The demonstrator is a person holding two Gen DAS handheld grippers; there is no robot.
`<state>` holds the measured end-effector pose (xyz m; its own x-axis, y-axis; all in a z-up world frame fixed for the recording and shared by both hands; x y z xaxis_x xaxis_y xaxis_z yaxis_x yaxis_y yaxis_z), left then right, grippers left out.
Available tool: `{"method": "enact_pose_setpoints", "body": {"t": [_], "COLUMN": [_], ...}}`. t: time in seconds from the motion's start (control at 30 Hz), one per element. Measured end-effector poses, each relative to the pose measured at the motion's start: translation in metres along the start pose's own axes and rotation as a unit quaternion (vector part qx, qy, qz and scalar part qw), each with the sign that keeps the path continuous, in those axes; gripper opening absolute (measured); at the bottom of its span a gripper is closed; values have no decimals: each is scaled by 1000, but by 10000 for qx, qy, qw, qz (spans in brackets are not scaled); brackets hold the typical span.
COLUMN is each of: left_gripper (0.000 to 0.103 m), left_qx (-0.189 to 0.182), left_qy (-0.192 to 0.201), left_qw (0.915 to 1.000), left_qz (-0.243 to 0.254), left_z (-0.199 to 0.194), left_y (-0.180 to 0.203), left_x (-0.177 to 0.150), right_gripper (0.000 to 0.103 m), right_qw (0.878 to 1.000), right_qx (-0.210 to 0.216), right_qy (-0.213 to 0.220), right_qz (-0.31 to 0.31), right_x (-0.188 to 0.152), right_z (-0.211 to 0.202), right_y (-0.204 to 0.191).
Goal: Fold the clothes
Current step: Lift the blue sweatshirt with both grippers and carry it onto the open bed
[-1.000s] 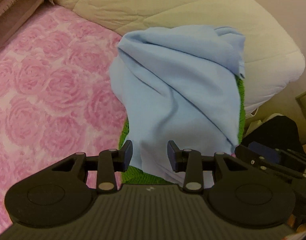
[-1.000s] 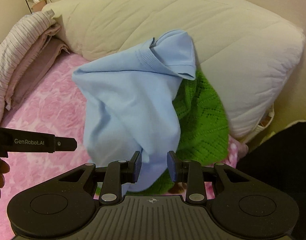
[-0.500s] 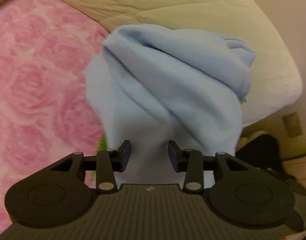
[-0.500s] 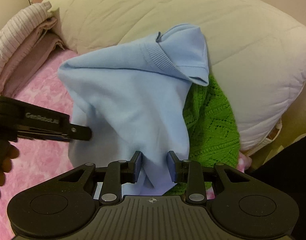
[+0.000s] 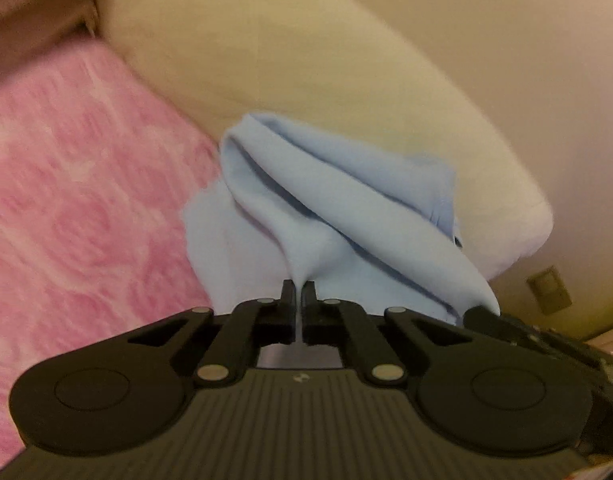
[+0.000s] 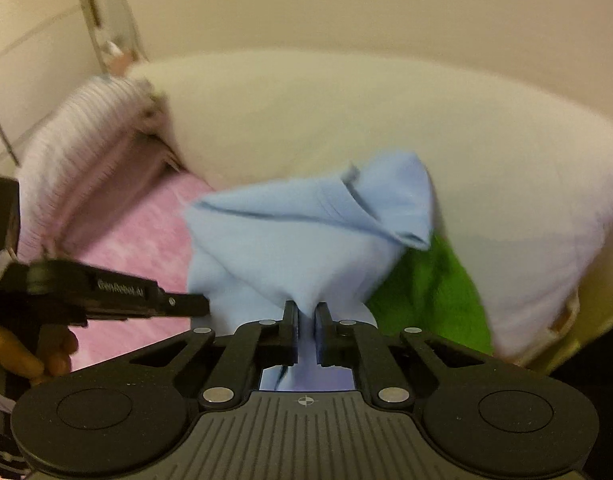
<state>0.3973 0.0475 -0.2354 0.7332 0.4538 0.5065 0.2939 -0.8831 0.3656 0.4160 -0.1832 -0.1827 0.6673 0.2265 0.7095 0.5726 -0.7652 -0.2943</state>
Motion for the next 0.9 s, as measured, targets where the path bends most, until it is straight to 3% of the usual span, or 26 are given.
{"method": "enact_pose_setpoints", "body": {"t": [0.23, 0.43, 0.57, 0.67, 0.8, 0.9], "left_gripper": [0, 0, 0, 0, 0, 0], "left_qx": [132, 457, 845, 1263, 1726, 2036], "left_qy": [1258, 2353, 3091, 3661, 4073, 4305], "left_qw": [9912, 9668, 9394, 9114, 8816, 8622], "left_qz": [-386, -887, -1218, -1393, -1645, -1729], "left_z": [-131, -272, -373, -456, -553, -618], "left_y": [-30, -67, -99, -123, -154, -173], "left_x": [2, -36, -77, -113, -159, -192], "right_gripper": [6, 6, 6, 6, 6, 6], "right_qw": [9932, 9717, 9478, 9236, 8865, 8656], "right_qx": [678, 1692, 2528, 3176, 3978, 4391], "right_qy": [782, 1302, 1451, 1522, 1571, 1587], "right_qz": [-538, -1011, -1291, -1514, -1768, -1809], "right_x": [22, 36, 34, 23, 2, -15], "right_z": [-52, -108, -138, -162, -190, -210], "right_y": [-68, -147, -217, -277, -370, -436]}}
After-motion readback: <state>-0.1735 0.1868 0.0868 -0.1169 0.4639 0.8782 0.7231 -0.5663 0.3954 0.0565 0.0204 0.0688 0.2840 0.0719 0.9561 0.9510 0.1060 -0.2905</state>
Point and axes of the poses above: each gripper's, at about its wrist camera, not at the fingertips, and z roughly the way its jaws point, y to its right, x to its top, the point moved 3 cm from there along z, roughly the way its jaws point, and after that the axes turned 10 degrees about x, right-handed, at the moved point
